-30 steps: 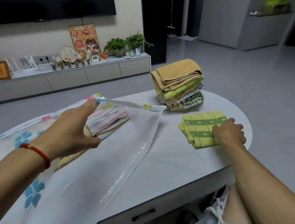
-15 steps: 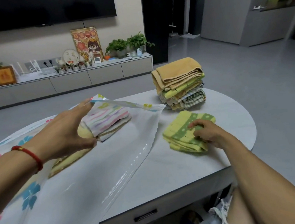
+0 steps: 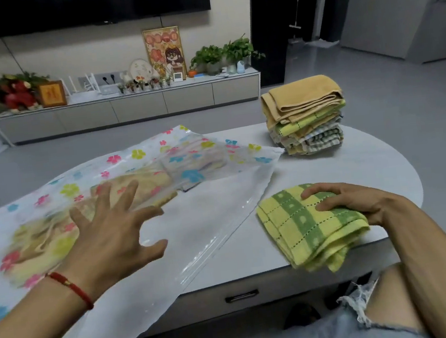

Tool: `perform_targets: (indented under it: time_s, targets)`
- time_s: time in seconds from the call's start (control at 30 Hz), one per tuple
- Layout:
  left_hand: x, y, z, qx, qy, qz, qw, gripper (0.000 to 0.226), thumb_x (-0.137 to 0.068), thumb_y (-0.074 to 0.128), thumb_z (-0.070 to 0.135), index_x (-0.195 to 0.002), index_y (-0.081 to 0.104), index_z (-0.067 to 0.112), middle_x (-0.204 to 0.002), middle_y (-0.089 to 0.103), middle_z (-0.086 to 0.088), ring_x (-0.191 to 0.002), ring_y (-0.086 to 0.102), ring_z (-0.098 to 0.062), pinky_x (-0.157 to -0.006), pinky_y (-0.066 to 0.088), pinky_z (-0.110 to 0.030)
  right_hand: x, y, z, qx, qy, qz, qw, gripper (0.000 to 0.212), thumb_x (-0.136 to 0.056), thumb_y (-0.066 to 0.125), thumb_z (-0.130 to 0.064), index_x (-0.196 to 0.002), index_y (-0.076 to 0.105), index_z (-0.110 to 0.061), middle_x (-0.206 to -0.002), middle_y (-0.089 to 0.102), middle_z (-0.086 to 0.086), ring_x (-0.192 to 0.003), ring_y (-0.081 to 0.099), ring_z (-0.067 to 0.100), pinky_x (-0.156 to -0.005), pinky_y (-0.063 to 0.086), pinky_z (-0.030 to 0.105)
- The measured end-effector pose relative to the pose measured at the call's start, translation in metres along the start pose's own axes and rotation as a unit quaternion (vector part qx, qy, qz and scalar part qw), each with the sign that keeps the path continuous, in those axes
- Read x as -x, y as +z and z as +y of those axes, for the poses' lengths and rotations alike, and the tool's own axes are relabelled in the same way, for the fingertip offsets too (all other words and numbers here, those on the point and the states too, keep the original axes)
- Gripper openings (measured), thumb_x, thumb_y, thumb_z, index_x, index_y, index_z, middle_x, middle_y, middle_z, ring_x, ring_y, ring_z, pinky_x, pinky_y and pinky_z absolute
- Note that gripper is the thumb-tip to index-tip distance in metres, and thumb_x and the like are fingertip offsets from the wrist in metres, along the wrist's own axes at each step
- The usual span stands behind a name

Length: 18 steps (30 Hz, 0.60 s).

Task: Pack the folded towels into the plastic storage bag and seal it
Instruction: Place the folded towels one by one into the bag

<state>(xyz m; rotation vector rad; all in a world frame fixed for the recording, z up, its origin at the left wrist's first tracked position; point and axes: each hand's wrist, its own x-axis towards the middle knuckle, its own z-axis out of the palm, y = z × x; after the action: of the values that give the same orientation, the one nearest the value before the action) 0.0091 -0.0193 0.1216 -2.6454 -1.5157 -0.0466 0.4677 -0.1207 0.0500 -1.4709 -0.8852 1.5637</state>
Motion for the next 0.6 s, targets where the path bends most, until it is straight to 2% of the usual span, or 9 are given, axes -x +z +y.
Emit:
perform_targets:
  time_s: [0.1, 0.2, 0.27, 0.37, 0.47, 0.6]
  targets:
    - [0.039, 0.027, -0.011, -0.05, -0.024, -0.039, 0.998, 0.066, -0.072, 0.046, 0.079, -0.133, 0.047, 0.054, -0.165, 0.006, 0.002, -0.149, -0.01, -0.039, -0.105, 0.013, -0.079, 0.008, 0.029, -0.007, 0.012, -0.037, -0.063, 0.997, 0.038, -0.085, 0.075, -0.002, -0.123, 0.069, -0.005, -0.13, 0.068, 0.024, -0.083, 0.074, 0.028, -0.064, 0.062, 0.033]
    - [0.063, 0.046, -0.023, -0.082, -0.051, -0.071, 0.993, 0.068, -0.08, 0.041, 0.073, -0.143, 0.033, 0.047, -0.165, 0.004, 0.002, -0.148, -0.005, -0.04, -0.105, 0.014, -0.078, 0.009, 0.077, -0.007, 0.008, -0.049, -0.135, 0.99, 0.042, -0.081, 0.081, -0.004, -0.121, 0.069, -0.005, -0.122, 0.07, 0.02, -0.072, 0.074, 0.024, -0.058, 0.06, 0.029]
    - [0.075, 0.051, -0.032, -0.086, -0.065, -0.088, 0.99, 0.072, -0.083, 0.043, 0.067, -0.147, 0.024, 0.04, -0.165, 0.006, 0.003, -0.148, 0.002, -0.04, -0.105, 0.015, -0.078, 0.004, 0.114, -0.004, -0.001, -0.052, -0.17, 0.984, 0.044, -0.081, 0.081, -0.005, -0.122, 0.068, -0.006, -0.121, 0.07, 0.021, -0.082, 0.074, 0.029, -0.065, 0.062, 0.033]
    - [0.088, 0.055, -0.04, -0.086, -0.065, -0.121, 0.987, 0.073, -0.084, 0.047, 0.06, -0.149, 0.02, 0.039, -0.165, 0.006, 0.004, -0.148, 0.004, -0.042, -0.105, 0.011, -0.079, -0.007, 0.16, 0.001, -0.055, -0.044, -0.212, 0.975, 0.035, -0.084, 0.077, 0.001, -0.117, 0.069, -0.005, -0.117, 0.07, 0.024, -0.091, 0.073, 0.034, -0.072, 0.062, 0.037]
    - [0.092, 0.048, -0.042, -0.07, -0.064, -0.133, 0.987, 0.08, -0.085, 0.049, 0.055, -0.153, 0.014, 0.034, -0.165, 0.001, 0.011, -0.149, 0.001, -0.041, -0.106, 0.011, -0.079, -0.019, 0.192, 0.006, -0.073, -0.04, -0.21, 0.974, 0.031, -0.085, 0.072, 0.007, -0.114, 0.073, -0.004, -0.123, 0.07, 0.023, -0.099, 0.072, 0.036, -0.077, 0.062, 0.038]
    - [0.095, 0.021, -0.051, -0.064, -0.057, -0.072, 0.994, 0.093, -0.084, 0.056, 0.055, -0.154, 0.0, 0.031, -0.163, -0.011, 0.014, -0.149, -0.006, -0.04, -0.104, 0.012, -0.08, -0.041, 0.235, 0.009, -0.08, -0.053, -0.185, 0.978, 0.035, -0.081, 0.071, 0.006, -0.114, 0.077, -0.006, -0.122, 0.073, 0.02, -0.099, 0.074, 0.033, -0.078, 0.062, 0.037]
